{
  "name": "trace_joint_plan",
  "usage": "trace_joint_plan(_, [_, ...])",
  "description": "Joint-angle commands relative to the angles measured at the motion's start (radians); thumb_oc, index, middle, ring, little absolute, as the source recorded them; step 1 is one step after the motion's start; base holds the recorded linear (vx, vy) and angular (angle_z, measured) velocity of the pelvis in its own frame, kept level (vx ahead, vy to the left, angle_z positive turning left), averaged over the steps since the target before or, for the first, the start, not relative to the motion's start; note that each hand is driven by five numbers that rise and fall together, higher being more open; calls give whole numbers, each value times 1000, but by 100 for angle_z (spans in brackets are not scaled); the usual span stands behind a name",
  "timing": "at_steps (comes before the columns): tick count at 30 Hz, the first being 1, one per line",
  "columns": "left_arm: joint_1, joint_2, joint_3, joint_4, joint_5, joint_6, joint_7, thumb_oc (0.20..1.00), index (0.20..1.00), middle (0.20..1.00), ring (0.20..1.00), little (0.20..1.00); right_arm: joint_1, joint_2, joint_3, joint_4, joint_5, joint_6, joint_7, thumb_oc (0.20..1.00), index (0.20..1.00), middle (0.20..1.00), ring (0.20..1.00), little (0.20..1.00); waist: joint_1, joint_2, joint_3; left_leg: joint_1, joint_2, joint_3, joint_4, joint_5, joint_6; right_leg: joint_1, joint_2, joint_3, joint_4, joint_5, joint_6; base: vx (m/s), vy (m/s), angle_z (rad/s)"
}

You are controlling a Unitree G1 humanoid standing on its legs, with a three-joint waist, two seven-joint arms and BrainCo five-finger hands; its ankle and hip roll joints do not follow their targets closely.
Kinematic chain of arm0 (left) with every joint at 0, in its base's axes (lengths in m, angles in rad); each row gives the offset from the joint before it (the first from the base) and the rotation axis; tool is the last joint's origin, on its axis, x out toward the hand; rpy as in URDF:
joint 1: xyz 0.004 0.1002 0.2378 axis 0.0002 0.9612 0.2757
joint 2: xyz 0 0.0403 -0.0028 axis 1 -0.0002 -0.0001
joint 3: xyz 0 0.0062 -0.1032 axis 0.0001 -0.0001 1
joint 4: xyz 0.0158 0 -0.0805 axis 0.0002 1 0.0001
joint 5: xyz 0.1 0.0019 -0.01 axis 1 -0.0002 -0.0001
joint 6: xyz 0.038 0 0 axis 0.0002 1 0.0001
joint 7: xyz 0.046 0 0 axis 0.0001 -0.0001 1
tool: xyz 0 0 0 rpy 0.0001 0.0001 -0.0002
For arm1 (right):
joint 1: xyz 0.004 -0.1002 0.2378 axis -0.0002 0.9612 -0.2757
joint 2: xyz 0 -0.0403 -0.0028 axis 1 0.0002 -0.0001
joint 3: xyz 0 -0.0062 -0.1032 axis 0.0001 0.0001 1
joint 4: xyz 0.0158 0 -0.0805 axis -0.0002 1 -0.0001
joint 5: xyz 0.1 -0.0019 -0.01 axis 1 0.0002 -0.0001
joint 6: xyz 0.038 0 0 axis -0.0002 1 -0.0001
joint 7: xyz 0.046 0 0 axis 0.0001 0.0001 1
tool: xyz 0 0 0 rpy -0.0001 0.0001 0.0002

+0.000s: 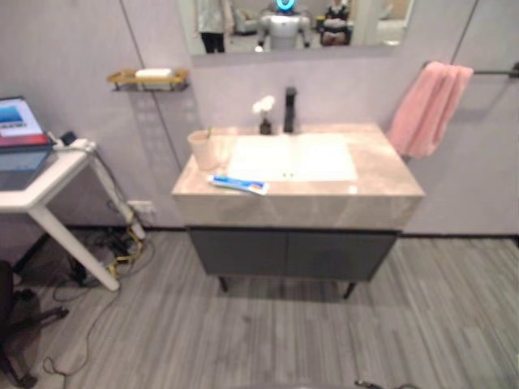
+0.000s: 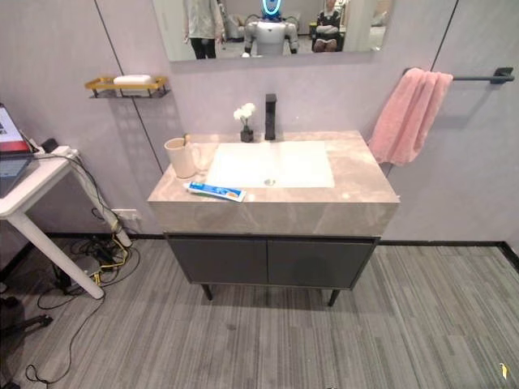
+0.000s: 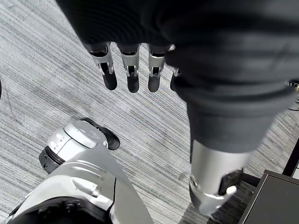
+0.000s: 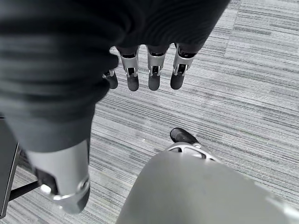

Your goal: Put brush and paste in cup on sink, flatten towel.

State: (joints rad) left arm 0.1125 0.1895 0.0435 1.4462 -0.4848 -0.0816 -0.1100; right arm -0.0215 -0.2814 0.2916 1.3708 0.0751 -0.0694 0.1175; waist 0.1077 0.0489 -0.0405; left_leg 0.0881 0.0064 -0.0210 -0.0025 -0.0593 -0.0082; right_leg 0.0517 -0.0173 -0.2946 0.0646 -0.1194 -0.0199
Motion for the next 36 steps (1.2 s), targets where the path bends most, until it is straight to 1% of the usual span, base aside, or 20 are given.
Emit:
trace_joint_plan(1, [-28, 21, 48, 50, -10, -25, 3, 1000, 1000, 1000, 1000, 1000, -54, 3, 52, 68, -66, -14, -11, 1000, 1000, 1000, 1000, 1000, -1, -80, 0, 19, -55, -10, -85, 23, 11, 73, -39, -27, -152, 74, 83, -8, 12, -4])
trace_joint_plan(4, [-29, 25, 133, 26, -164, -30, 10, 1000, 1000, 1000, 1000, 1000, -52, 4, 74, 65, -112, -16, -23, 1000, 1000, 1000, 1000, 1000, 8, -83, -2, 18, -56, -13, -85, 19, 12, 73, -40, -27, -152, 73, 85, -7, 9, -7])
trace_joint_plan(6, [-29, 28, 146, 36, -175, -30, 11, 1000, 1000, 1000, 1000, 1000, -51, 3, 75, 58, -114, -18, -28, 1000, 1000, 1000, 1000, 1000, 7, -83, -2, 18, -56, -12, -85, 19, 12, 72, -40, -25, -152, 73, 87, -3, 2, -2])
trace_joint_plan(11, [-22, 17, 124, 64, -124, -27, 10, 1000, 1000, 1000, 1000, 1000, -37, 5, 74, 64, -108, -14, -13, 1000, 1000, 1000, 1000, 1000, -5, -75, -5, 22, -58, 4, -85, 13, 16, 69, -41, -9, -152, 77, 89, -9, 18, -8])
trace_joint_plan(16, [-21, 7, 95, 57, -95, -29, 8, 1000, 1000, 1000, 1000, 1000, -35, 8, 75, 62, -120, -16, -25, 1000, 1000, 1000, 1000, 1000, -12, -71, -4, 28, -58, 9, -85, 12, 17, 72, -41, -6, -152, 76, 88, -1, 8, -4])
trace_joint_plan(21, [-23, -2, 72, 42, -82, -34, 11, 1000, 1000, 1000, 1000, 1000, -48, 12, 90, 69, -156, -13, -43, 1000, 1000, 1000, 1000, 1000, -18, -73, 2, 31, -56, 9, -85, 11, 17, 75, -40, -3, -152, 75, 87, 0, 0, 0])
trace_joint_plan(29, [-27, -13, 30, 23, -50, -39, 8, 1000, 1000, 1000, 1000, 1000, -59, 14, 89, 69, -144, -13, -42, 1000, 1000, 1000, 1000, 1000, -22, -76, 13, 32, -52, 9, -85, 14, 15, 77, -35, -4, -152, 73, 82, 4, -9, 0])
trace_joint_plan(36, [-45, -9, -39, 17, 47, -38, 6, 1000, 1000, 1000, 1000, 1000, -69, -3, 75, 77, -122, -12, -43, 1000, 1000, 1000, 1000, 1000, -31, -83, 41, 14, -42, -6, -74, 18, 10, 69, -24, -12, -152, 70, 70, 12, -55, 2])
